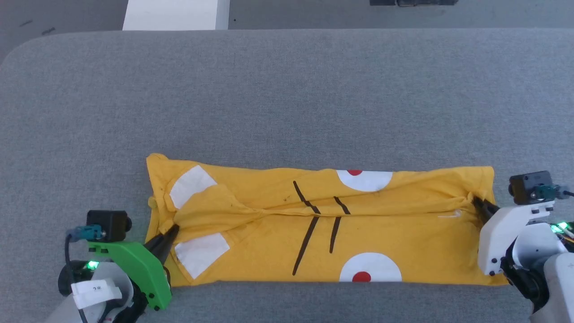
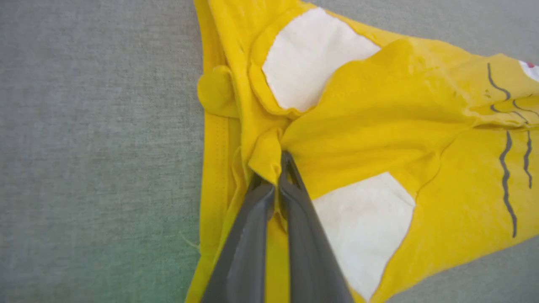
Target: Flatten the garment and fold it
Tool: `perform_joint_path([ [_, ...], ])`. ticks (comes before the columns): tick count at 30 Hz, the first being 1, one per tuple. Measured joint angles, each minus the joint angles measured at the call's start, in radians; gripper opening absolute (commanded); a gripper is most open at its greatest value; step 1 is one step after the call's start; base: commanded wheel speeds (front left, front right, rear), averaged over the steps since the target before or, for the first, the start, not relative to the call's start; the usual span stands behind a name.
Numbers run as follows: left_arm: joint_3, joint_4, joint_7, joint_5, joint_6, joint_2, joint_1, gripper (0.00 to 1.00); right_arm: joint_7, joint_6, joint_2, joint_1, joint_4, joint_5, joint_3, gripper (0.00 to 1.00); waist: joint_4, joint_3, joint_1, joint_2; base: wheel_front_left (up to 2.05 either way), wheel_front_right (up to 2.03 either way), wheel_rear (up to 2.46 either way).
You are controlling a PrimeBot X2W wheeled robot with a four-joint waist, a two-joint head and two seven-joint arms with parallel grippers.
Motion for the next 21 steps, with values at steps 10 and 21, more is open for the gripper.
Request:
perform_joint_path([
  [10, -0.023, 0.073, -0.039, 0.024, -0.015, -0.061, -0.025, 1.0, 0.055, 0.0, 0.023, -0.016, 0.052, 0.02, 0.0, 1.0, 0.005, -0.015, 0.0, 0.0, 0.0, 0.0, 0.0],
  [21, 0.011, 0.082, -0.272, 0.069, 0.013, -0.119, 0.001, 1.0, 0.056, 0.0, 0.086, 0.177, -0.118, 0.054, -0.129, 1.0, 0.029, -0.086, 0.0, 0.0, 0.0, 0.0, 0.0],
])
